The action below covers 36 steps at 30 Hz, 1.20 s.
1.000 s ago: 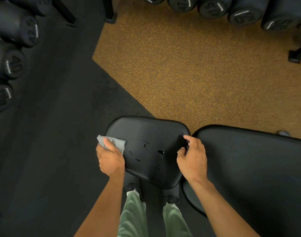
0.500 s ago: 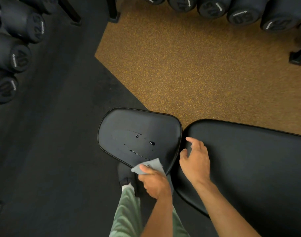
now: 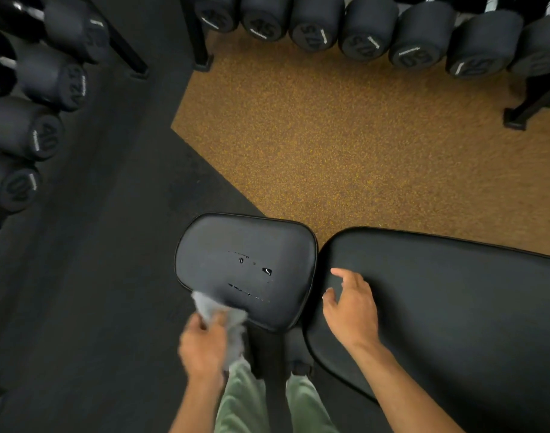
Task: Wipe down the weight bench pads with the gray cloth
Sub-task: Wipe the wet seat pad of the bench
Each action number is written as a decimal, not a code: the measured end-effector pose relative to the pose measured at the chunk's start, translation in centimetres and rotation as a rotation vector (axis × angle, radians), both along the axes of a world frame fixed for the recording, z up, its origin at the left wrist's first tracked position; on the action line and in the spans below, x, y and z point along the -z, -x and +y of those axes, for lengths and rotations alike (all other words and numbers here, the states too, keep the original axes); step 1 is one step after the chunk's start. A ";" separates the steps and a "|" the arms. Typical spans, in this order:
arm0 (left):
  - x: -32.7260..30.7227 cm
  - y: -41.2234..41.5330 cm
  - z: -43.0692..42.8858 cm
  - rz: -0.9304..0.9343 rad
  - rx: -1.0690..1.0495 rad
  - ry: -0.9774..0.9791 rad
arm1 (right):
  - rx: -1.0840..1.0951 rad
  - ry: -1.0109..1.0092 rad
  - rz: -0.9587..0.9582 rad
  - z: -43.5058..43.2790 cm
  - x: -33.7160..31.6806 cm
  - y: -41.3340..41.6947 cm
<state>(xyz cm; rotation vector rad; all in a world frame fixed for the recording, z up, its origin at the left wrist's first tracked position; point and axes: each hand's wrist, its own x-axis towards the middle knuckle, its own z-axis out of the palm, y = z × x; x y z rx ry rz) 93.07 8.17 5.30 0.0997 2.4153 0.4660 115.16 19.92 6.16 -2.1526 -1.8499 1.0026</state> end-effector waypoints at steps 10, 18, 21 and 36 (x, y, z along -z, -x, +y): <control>5.6 5.9 8.2 0.481 0.590 -0.039 | -0.064 0.008 0.009 0.5 0.5 2.2; 7.7 -6.5 3.9 0.286 0.755 -0.123 | -0.042 0.034 -0.004 1.3 0.6 2.3; 6.2 -10.8 3.2 0.092 0.782 -0.140 | -0.032 0.013 -0.003 1.6 0.6 2.3; -1.3 2.1 6.7 0.253 0.302 -0.358 | 0.044 0.047 0.060 3.7 -0.1 1.1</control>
